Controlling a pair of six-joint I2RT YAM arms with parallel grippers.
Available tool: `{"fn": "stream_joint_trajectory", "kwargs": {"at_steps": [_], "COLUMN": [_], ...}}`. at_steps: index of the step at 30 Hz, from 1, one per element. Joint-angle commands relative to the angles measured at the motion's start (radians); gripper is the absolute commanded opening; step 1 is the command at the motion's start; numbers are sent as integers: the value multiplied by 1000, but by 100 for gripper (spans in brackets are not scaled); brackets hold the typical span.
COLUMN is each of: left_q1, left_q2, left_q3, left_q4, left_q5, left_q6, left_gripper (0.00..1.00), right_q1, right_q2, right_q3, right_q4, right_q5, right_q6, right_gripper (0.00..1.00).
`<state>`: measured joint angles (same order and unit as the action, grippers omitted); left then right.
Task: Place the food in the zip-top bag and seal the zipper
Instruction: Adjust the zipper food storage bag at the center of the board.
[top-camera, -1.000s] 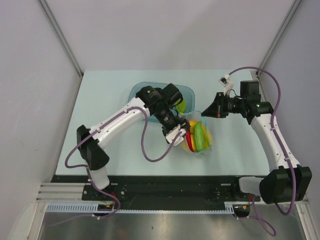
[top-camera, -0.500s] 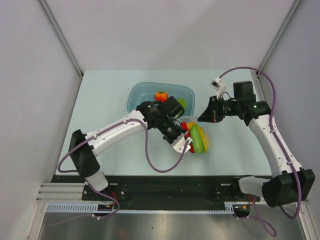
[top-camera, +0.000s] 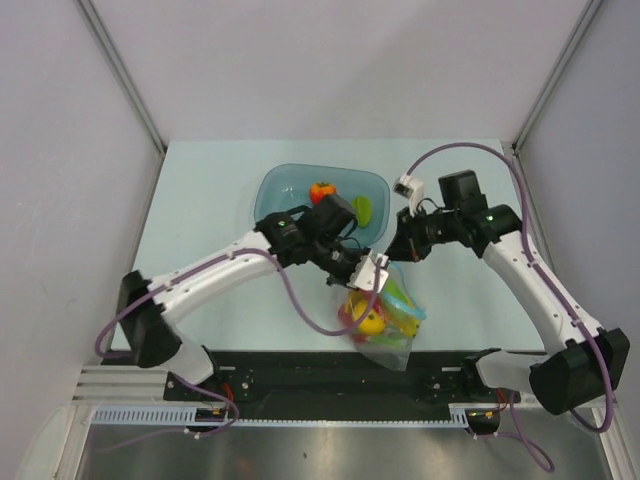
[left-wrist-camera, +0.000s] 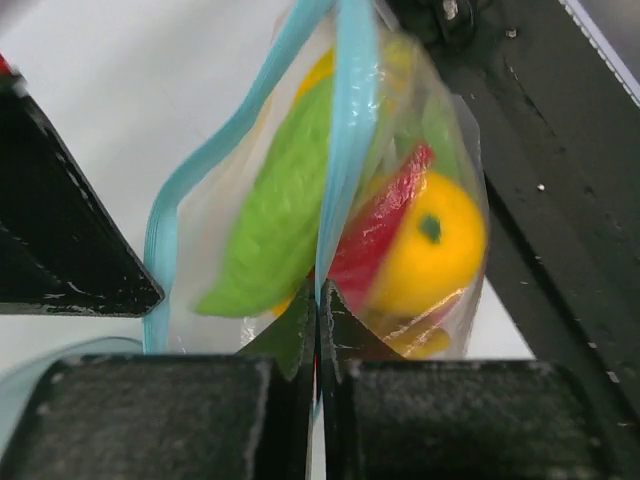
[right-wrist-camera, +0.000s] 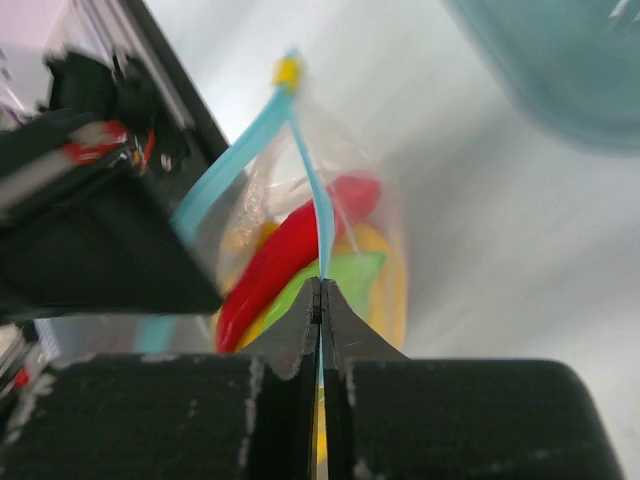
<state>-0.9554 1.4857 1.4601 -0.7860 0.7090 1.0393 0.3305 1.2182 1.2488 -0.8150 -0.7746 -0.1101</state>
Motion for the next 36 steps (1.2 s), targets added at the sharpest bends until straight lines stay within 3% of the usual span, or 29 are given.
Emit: {"fn": "stream_joint_trajectory", "kwargs": {"at_steps": [1, 5, 13, 22, 25, 26, 28, 29, 31, 32, 34, 36], "left_q1": [-5, -8, -48, -32, -23, -7, 23, 74, 136, 202, 281, 317], "left_q2": [61, -8, -68, -16, -16, -27, -103, -142, -263, -296, -384, -422], "left_q3": [58, 135, -23, -35, -47, -53, -104, -134, -245, -280, -374, -453], "left_q4": [27, 103, 149, 258, 260, 260, 307, 341, 476, 549, 593, 591], "left_q5": [-31, 10, -60, -167, -198, -181, -93, -56, -20, -13, 6, 23], "left_q6": [-188, -347, -297, -498, -539, -554, -619, -651, -753, -777, -800, -771], "left_gripper": [0, 0, 0, 0, 25, 38, 52, 66, 79, 92, 98, 98], "right_q1": [42, 30, 93, 93, 93, 93, 93, 93, 93, 91, 93, 93], "right_q2": [-6, 6, 12, 67, 64, 60, 52, 44, 38, 37, 41, 44], "right_q3": [10, 181, 118, 115, 121, 120, 118, 118, 116, 116, 115, 115], "right_q4": [-22, -10, 66, 73, 56, 54, 50, 50, 50, 50, 50, 47], "right_q5": [34, 8, 0, 20, 12, 11, 11, 12, 15, 20, 21, 23], "right_q6": [-75, -7, 6, -75, -80, -79, -77, -76, -77, -80, -83, -85], "right_gripper": [0, 0, 0, 0, 0, 0, 0, 0, 0, 0, 0, 0]}}
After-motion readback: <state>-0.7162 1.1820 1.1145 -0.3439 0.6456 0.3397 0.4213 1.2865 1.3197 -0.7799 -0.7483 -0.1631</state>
